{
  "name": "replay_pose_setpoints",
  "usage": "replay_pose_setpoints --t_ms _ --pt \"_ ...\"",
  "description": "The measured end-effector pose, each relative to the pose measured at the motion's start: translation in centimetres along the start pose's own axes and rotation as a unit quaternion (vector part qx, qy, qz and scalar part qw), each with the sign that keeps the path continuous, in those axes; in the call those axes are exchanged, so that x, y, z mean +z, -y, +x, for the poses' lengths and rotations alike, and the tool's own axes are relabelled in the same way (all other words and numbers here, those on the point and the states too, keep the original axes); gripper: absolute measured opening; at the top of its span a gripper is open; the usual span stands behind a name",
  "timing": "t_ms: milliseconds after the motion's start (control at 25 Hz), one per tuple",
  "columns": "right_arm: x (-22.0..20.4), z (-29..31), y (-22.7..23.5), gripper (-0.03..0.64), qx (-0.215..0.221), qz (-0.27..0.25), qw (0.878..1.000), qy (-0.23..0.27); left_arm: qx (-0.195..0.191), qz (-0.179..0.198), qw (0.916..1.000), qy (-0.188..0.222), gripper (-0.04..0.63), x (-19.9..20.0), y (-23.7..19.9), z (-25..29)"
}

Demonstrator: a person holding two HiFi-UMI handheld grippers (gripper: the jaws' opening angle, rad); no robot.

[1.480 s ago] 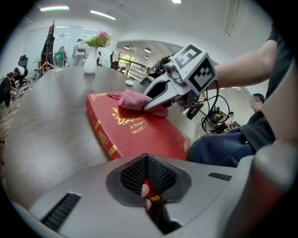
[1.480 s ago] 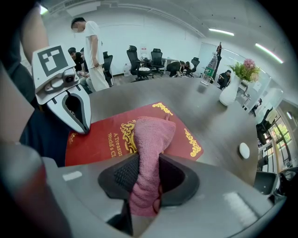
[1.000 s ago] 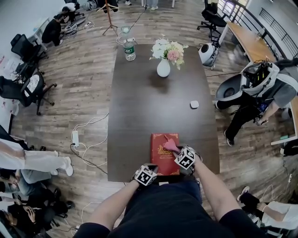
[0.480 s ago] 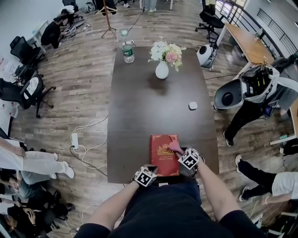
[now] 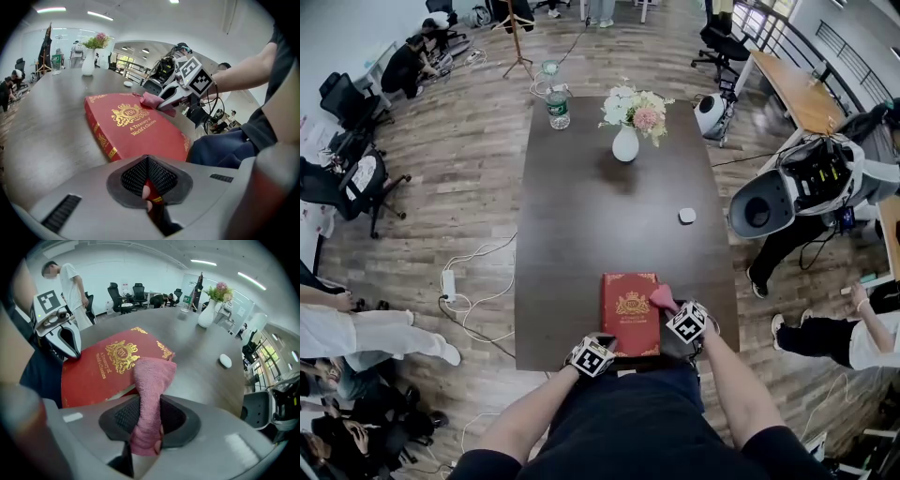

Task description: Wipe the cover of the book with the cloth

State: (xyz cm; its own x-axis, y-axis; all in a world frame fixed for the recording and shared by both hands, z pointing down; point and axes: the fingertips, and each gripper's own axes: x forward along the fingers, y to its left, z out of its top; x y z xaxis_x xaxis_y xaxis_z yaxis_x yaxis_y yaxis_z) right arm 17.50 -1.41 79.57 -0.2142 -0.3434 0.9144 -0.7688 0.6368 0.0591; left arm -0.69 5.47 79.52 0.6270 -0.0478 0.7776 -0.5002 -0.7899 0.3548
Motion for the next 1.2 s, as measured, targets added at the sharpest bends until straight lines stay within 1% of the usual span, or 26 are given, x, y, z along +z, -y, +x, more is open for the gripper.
replay_pose_setpoints --t_ms 80,160,360,480,640,840,1200 --pt "0.0 -0.3 0.7 0.117 -0.008 0.012 1.0 0.006 0.0 0.0 1.0 0.001 -0.005 0.0 -0.1 0.0" --pt "0.2 -0.6 1.0 0.117 -0.015 0.012 1.0 0.008 -0.002 0.001 1.0 -0.002 -0.005 -0.1 0.0 -0.1" --pt "3.1 -0.7 -0.3 0.117 -0.012 -0.024 0.999 0.024 -0.004 0.001 1.0 -0.001 -0.005 -0.2 0.1 0.0" --pt "5.6 -0.8 -1.9 0.117 0.0 -0.05 0.998 0.038 -0.003 0.0 1.0 0.008 -0.005 0.0 0.1 0.1" --pt "8.8 -1.1 -4.4 0.117 0.015 -0.09 0.994 0.055 -0.001 -0.002 1.0 -0.001 -0.005 0.1 0.3 -0.5" --pt "11.8 -0.7 -7.6 0.117 0.041 -0.126 0.989 0.071 -0.001 -0.006 1.0 0.002 -0.005 0.2 0.4 -0.6" --pt "13.9 1.2 -11.9 0.117 0.074 -0.156 0.982 0.073 -0.005 -0.012 0.9999 0.011 -0.005 -0.1 0.4 -0.6"
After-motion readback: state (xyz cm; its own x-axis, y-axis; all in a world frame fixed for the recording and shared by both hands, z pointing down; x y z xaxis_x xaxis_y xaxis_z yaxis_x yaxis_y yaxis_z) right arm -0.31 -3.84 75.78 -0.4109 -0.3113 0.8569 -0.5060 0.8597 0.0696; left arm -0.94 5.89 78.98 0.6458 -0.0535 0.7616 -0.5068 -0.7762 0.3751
